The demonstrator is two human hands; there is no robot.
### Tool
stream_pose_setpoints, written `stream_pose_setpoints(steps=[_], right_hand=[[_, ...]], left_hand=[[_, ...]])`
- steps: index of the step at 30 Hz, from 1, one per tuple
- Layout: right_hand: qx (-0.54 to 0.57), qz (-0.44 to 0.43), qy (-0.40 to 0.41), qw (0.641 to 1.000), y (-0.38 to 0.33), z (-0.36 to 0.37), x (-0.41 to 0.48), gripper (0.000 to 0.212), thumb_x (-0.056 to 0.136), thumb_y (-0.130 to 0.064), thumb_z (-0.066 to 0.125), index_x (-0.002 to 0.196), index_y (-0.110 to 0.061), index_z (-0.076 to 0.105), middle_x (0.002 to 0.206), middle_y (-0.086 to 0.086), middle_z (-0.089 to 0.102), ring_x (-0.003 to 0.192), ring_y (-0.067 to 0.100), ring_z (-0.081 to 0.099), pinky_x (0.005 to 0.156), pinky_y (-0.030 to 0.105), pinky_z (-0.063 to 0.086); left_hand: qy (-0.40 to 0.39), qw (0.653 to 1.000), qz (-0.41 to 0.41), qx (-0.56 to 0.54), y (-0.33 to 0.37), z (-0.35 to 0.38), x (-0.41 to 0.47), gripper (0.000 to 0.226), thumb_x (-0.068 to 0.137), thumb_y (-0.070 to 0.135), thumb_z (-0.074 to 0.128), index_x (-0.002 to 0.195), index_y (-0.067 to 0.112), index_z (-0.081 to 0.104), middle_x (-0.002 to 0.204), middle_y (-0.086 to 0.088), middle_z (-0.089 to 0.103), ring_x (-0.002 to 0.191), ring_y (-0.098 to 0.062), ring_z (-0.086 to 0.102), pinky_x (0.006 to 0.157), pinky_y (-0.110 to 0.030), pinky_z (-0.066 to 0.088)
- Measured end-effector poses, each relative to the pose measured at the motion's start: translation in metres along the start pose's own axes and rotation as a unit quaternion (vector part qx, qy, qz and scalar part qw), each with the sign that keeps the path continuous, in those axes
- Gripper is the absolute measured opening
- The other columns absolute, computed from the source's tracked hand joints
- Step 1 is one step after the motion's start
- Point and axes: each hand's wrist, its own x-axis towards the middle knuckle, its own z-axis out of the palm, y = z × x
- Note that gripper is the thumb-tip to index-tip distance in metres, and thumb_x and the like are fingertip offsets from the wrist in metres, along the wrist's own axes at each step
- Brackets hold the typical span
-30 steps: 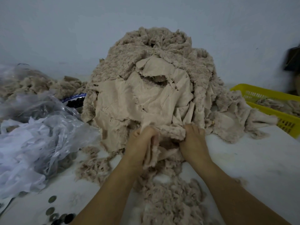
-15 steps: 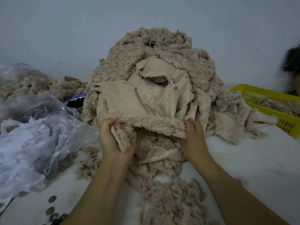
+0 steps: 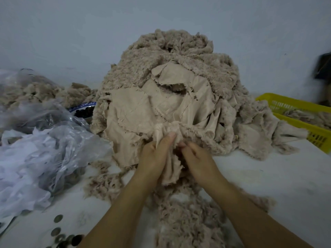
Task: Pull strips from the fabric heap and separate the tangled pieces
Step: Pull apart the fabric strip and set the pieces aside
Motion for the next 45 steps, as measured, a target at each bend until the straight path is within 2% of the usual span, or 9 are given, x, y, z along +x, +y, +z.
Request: stream_pose_setpoints(steps=[5, 14, 20, 26, 30, 35, 40, 43, 45], right_hand=[[0.473, 0.206, -0.043, 0.856, -0.001, -0.016, 0.012, 0.053, 0.101, -0.053, 0.038, 0.121, -0.013, 0.067, 0.120, 0.012, 0.071, 0.107, 0.023, 0.070, 0.083, 0.036, 0.058], [0.632, 0.174, 0.001, 0.755, 0.004, -0.039, 0.019, 0.068, 0.090, -0.064, 0.050, 0.134, -0.012, 0.058, 0.131, 0.019, 0.064, 0.118, 0.035, 0.064, 0.095, 0.049, 0.052], [0.612, 0.210, -0.010, 0.763, 0.005, -0.036, 0.015, 0.045, 0.089, -0.027, 0.057, 0.126, 0.000, 0.062, 0.120, 0.024, 0.068, 0.106, 0.036, 0.069, 0.080, 0.045, 0.059], [0.571, 0.231, -0.020, 0.788, 0.003, -0.029, 0.014, 0.039, 0.096, -0.025, 0.058, 0.128, -0.004, 0.061, 0.123, 0.019, 0.069, 0.112, 0.030, 0.068, 0.090, 0.041, 0.054], [0.552, 0.256, 0.035, 0.793, 0.007, -0.027, 0.019, 0.036, 0.098, -0.022, 0.057, 0.131, -0.006, 0.060, 0.118, 0.018, 0.071, 0.106, 0.029, 0.071, 0.075, 0.038, 0.060], [0.562, 0.274, 0.090, 0.775, 0.009, -0.031, 0.025, 0.036, 0.099, -0.021, 0.057, 0.131, -0.006, 0.060, 0.120, 0.019, 0.069, 0.112, 0.032, 0.067, 0.082, 0.043, 0.057], [0.582, 0.273, 0.133, 0.755, 0.015, -0.036, 0.030, 0.032, 0.104, -0.023, 0.048, 0.129, -0.006, 0.059, 0.123, 0.021, 0.066, 0.109, 0.032, 0.065, 0.073, 0.043, 0.055], [0.588, 0.264, 0.164, 0.747, 0.017, -0.039, 0.033, 0.022, 0.105, -0.020, 0.046, 0.105, -0.007, 0.065, 0.091, 0.015, 0.076, 0.081, 0.025, 0.072, 0.065, 0.039, 0.058], [0.583, 0.258, 0.187, 0.747, 0.020, -0.041, 0.033, 0.021, 0.104, -0.015, 0.047, 0.101, -0.008, 0.066, 0.082, 0.011, 0.076, 0.081, 0.023, 0.071, 0.082, 0.040, 0.058]], left_hand=[[-0.063, 0.995, 0.016, 0.074, -0.003, 0.002, -0.005, 0.047, 0.073, 0.062, 0.059, 0.063, 0.019, 0.076, 0.070, -0.007, 0.074, 0.070, -0.019, 0.072, 0.065, -0.021, 0.055], [-0.093, 0.978, -0.006, 0.189, -0.012, 0.001, -0.002, 0.046, 0.080, 0.054, 0.076, 0.051, 0.024, 0.057, 0.046, 0.012, 0.050, 0.045, -0.005, 0.049, 0.048, -0.021, 0.043], [-0.104, 0.981, -0.057, 0.153, -0.006, -0.002, 0.001, 0.082, 0.056, 0.101, 0.045, 0.068, 0.026, 0.075, 0.057, -0.012, 0.064, 0.059, -0.007, 0.067, 0.064, -0.016, 0.049], [-0.115, 0.989, -0.095, 0.012, -0.004, 0.005, 0.000, 0.016, 0.081, 0.042, 0.078, 0.094, 0.032, 0.081, 0.108, 0.003, 0.077, 0.103, -0.011, 0.072, 0.077, -0.016, 0.055], [-0.123, 0.988, -0.079, -0.043, -0.001, 0.006, -0.001, 0.018, 0.084, 0.033, 0.077, 0.095, 0.019, 0.080, 0.114, -0.018, 0.072, 0.103, -0.022, 0.069, 0.080, -0.023, 0.058], [-0.135, 0.986, -0.074, -0.068, 0.000, 0.003, 0.000, 0.037, 0.071, 0.030, 0.077, 0.099, 0.006, 0.069, 0.098, -0.018, 0.063, 0.092, -0.035, 0.059, 0.076, -0.035, 0.049], [-0.136, 0.970, -0.065, -0.189, 0.008, -0.008, 0.001, 0.013, 0.074, 0.013, 0.070, 0.063, 0.016, 0.075, 0.066, -0.004, 0.071, 0.060, -0.014, 0.070, 0.054, -0.023, 0.055], [-0.098, 0.960, -0.082, -0.251, 0.007, -0.013, 0.003, 0.014, 0.061, 0.019, 0.077, 0.059, 0.012, 0.066, 0.054, -0.005, 0.062, 0.047, -0.014, 0.062, 0.047, -0.023, 0.052], [-0.074, 0.945, -0.077, -0.309, 0.011, -0.016, 0.005, 0.017, 0.057, 0.022, 0.075, 0.055, 0.016, 0.060, 0.052, -0.001, 0.057, 0.045, -0.012, 0.058, 0.048, -0.022, 0.052]])
